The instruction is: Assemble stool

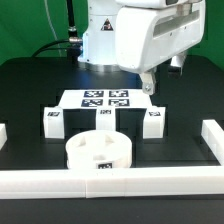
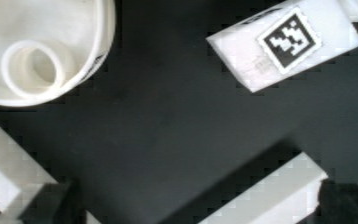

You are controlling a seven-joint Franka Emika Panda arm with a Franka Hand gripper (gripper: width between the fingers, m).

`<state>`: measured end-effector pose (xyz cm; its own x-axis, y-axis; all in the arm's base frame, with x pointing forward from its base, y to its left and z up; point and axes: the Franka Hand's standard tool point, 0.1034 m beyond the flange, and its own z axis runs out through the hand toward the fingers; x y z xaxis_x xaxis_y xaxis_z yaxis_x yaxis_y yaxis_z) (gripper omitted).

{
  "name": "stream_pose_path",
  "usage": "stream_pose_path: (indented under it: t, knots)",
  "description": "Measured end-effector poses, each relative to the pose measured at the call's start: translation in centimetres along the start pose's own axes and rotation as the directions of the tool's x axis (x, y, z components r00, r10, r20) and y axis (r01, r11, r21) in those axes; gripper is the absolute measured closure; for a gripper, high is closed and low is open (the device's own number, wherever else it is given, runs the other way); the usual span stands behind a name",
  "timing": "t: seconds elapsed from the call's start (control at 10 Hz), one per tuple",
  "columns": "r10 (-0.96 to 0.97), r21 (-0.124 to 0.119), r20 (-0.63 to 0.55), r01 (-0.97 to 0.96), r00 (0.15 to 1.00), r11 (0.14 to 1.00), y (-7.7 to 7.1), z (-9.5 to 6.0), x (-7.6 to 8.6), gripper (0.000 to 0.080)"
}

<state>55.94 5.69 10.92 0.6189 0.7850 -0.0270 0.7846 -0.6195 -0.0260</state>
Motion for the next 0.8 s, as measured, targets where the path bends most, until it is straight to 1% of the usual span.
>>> stream_pose_path:
  t: [0.7, 0.8]
  knots:
    - [0.0, 0.001, 0.001, 0.0, 1.0, 1.0, -0.02, 0.08, -0.02, 0.015]
    - [-0.015, 0.001, 0.0, 0.015, 1.0, 1.0, 0.12, 0.38, -0.24, 0.015]
